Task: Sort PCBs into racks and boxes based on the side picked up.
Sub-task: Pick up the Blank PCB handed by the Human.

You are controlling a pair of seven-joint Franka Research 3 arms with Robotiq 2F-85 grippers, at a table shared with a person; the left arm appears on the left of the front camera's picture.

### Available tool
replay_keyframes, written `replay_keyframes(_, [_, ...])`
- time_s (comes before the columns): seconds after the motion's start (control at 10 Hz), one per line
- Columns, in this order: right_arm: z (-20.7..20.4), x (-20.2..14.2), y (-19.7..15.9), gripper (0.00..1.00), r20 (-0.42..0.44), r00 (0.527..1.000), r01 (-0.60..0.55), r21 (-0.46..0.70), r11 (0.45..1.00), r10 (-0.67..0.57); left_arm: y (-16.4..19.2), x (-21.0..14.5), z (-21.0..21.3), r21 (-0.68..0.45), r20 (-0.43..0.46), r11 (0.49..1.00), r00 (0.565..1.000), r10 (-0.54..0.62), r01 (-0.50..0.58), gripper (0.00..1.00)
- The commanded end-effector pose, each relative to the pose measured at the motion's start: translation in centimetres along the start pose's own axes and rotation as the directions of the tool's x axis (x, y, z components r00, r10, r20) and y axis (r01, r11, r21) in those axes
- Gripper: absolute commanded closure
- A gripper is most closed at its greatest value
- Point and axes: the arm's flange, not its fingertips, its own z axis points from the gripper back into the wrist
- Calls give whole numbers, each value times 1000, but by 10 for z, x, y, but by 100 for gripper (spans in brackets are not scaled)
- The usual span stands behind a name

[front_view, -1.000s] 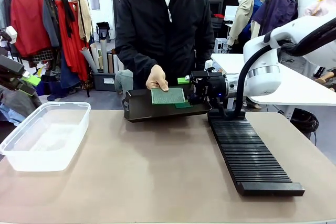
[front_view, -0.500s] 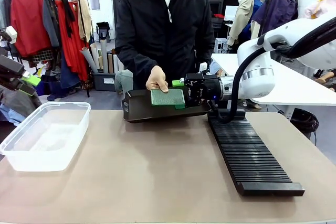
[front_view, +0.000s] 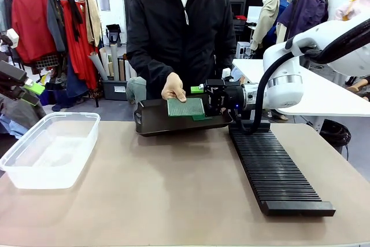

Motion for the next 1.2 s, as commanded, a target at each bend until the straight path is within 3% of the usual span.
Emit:
replay_keyframes(0.0, [-6,8,4,5,27,1000,2,1,1000,-2,0,0,0,-6,3,1000,1000,0,0,0])
replay_keyframes(0.2, [-6,8,4,27,40,999,1,-2,1000,-1,0,0,0,-6,3,1000,1000,0,0,0])
replay_keyframes(0.6, [-6,8,4,90,50,999,-4,-4,1000,4,0,0,0,-6,3,1000,1000,0,0,0])
replay_keyframes(0.7, [-7,8,4,100,51,999,-3,-4,1000,4,0,0,0,-6,3,1000,1000,0,0,0])
replay_keyframes(1.1, [-7,8,4,100,39,999,-3,-7,1000,4,0,0,0,-6,3,1000,1000,0,0,0])
